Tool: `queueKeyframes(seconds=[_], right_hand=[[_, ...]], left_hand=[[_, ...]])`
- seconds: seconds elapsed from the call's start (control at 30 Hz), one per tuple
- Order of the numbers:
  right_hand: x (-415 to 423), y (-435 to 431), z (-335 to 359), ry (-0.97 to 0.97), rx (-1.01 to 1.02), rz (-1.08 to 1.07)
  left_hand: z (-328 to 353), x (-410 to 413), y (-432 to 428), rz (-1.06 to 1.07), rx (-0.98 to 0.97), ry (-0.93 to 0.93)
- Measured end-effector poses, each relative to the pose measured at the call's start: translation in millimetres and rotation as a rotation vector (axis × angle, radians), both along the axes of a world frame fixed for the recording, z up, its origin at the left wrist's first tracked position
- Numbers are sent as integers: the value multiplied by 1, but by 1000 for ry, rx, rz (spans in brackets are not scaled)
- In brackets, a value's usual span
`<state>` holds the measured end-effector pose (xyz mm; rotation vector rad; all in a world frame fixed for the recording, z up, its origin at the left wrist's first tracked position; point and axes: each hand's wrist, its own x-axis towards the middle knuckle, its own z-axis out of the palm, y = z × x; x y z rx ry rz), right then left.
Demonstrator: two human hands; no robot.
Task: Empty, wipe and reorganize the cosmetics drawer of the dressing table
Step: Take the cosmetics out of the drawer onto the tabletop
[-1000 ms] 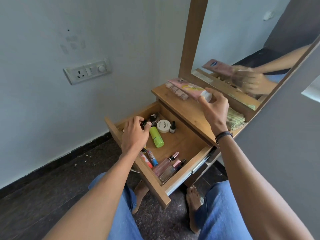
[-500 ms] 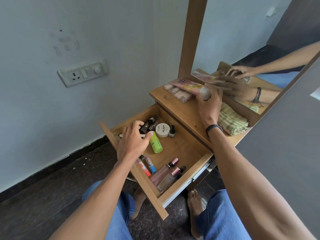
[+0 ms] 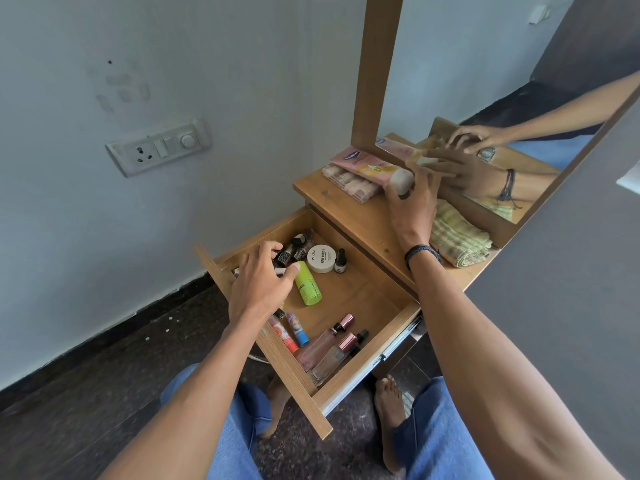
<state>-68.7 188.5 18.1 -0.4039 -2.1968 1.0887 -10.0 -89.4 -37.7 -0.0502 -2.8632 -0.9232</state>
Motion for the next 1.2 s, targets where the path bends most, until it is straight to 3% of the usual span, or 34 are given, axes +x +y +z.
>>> queueKeyframes(seconds=[1.2], right_hand=[[0, 0, 0, -14, -65, 38]], left_hand=[[2, 2, 0, 9, -15, -17]])
